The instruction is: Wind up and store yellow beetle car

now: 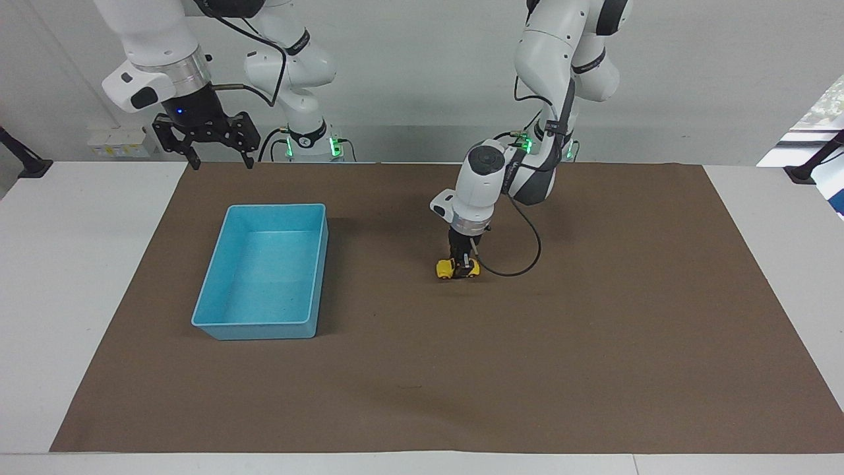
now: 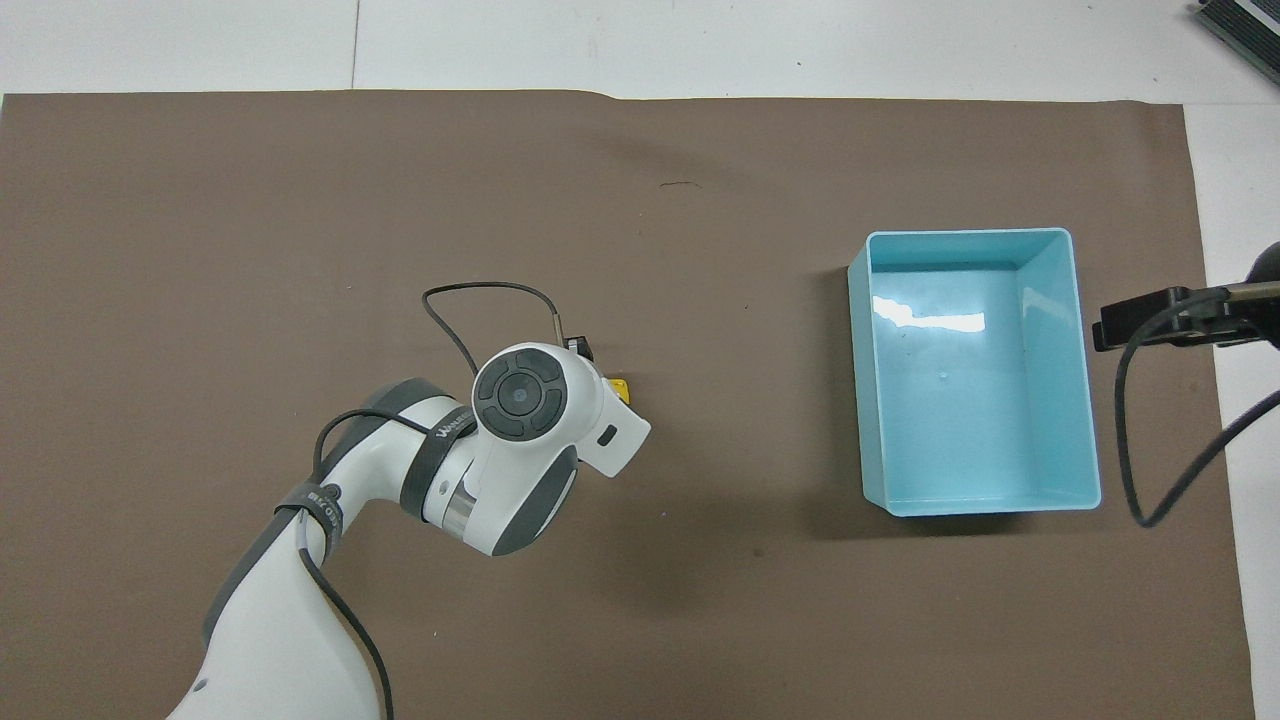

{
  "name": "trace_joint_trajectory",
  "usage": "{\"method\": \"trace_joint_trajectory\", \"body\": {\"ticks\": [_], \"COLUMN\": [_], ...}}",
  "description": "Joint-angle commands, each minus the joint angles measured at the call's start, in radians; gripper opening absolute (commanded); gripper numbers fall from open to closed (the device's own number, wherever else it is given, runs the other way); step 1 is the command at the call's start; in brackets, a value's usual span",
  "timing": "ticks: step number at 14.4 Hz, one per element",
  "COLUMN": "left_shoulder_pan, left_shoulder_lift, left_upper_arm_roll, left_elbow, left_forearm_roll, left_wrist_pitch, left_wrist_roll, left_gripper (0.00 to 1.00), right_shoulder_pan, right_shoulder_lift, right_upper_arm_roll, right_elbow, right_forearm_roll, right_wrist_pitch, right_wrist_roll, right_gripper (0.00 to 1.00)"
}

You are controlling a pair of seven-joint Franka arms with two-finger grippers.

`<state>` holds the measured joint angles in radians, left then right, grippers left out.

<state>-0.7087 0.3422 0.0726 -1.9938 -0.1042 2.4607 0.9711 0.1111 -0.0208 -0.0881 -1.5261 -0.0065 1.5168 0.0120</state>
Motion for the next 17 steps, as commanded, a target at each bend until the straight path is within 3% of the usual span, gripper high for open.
{"method": "trace_joint_trajectory", "body": {"ticks": [1,17], "left_shoulder_pan": [0.055,0.27], "left_shoulder_lift": [-0.02,-0.046], "left_upper_arm_roll": [0.003,0.001], "left_elbow": [-0.043,-0.128], "left_forearm_roll": [-0.011,-0.011], "left_wrist_pitch": [-0.008,-0.003], "left_wrist_roll": [0.076,0.359], "left_gripper": [0.0,0.0], "right_shoulder_pan": [-0.011,-0.01], "right_shoulder_lift": [-0.011,-0.033], "right_upper_arm_roll": [-0.002,-0.004], "right_elbow": [-0.002,-0.037], "right_forearm_roll": [0.007,0.008], "right_wrist_pitch": [-0.011,-0.001], "right_wrist_roll": [-0.003,-0.095], "right_gripper": [1.0,1.0]}}
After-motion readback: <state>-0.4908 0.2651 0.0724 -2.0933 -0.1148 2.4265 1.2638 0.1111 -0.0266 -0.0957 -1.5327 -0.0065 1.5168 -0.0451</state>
